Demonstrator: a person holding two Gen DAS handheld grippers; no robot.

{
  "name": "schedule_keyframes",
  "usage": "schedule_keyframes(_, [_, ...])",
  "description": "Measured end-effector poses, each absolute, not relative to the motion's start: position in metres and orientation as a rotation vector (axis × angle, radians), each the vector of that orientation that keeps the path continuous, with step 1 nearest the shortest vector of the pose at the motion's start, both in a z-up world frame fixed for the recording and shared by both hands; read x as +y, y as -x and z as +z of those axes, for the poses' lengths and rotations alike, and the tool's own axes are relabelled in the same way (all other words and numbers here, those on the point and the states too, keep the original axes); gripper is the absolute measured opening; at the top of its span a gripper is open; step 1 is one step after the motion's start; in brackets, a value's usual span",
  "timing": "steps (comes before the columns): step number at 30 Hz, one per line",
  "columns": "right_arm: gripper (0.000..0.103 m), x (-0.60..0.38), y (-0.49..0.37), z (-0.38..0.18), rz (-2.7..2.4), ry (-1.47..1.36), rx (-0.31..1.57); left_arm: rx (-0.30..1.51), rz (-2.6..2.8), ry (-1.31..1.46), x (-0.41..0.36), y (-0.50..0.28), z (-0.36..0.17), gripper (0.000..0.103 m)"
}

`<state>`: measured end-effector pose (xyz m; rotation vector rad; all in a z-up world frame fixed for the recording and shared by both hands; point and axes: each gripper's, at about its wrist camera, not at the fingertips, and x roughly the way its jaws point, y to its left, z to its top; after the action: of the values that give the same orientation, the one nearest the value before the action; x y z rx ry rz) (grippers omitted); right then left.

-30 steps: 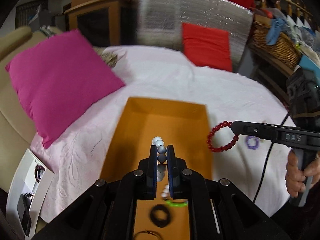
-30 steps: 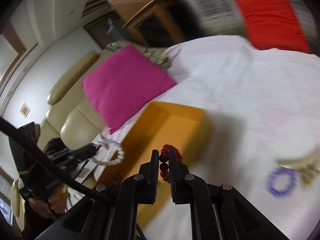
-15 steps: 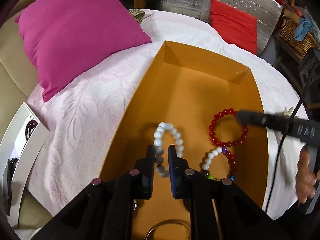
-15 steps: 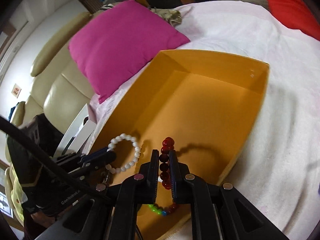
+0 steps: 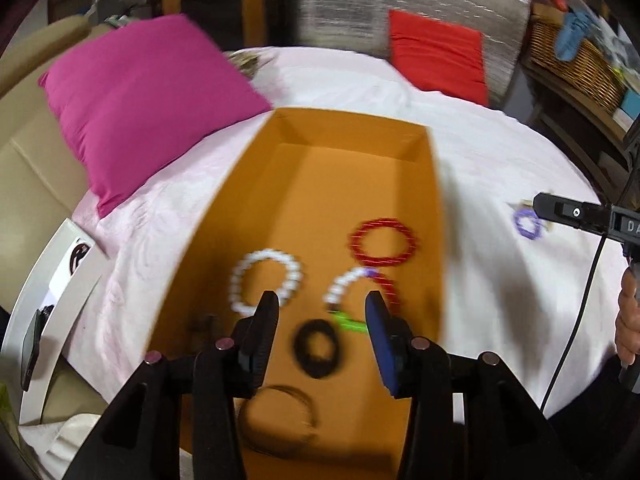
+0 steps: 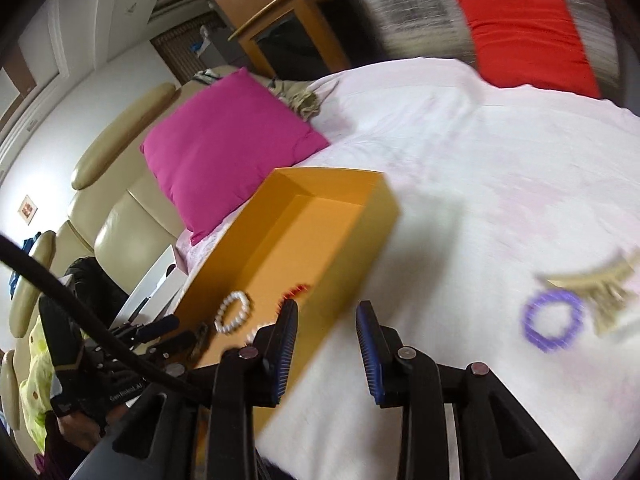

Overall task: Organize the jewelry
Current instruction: 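Move both tools back toward the purple bracelet and claw clip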

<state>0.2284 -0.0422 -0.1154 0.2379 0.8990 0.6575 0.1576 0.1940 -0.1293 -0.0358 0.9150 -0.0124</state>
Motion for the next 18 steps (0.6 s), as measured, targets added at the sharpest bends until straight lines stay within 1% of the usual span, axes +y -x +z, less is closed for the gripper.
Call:
schedule_keyframes(3, [0.033, -0.074, -0.212, -0.116, 0.623, -0.239, 0.895, 0.899, -0.045, 0.000, 0.160, -0.152, -0.122, 0.055])
schedule_keyframes(5, [0.034, -0.097, -0.200, -0.117, 0.599, -0.237, 0.888, 0.889, -0.064, -0.035, 0.137, -0.150, -0.117, 0.056])
schedule_keyframes(8, [0.047, -0.122, -0.186, -0.121, 0.568, -0.242, 0.884, 0.877, -0.078, -0.079, 0.107, -0.149, -0.110, 0.059])
schedule_keyframes(11, [0.047, -0.148, -0.172, -0.124, 0.530, -0.252, 0.858, 0.850, -0.082, -0.120, 0.080, -0.146, -0.100, 0.063])
schedule_keyframes(18, [0.048, -0.186, -0.154, -0.120, 0.466, -0.255, 0.778, 0.815, -0.082, -0.199, 0.035, -0.140, -0.086, 0.064])
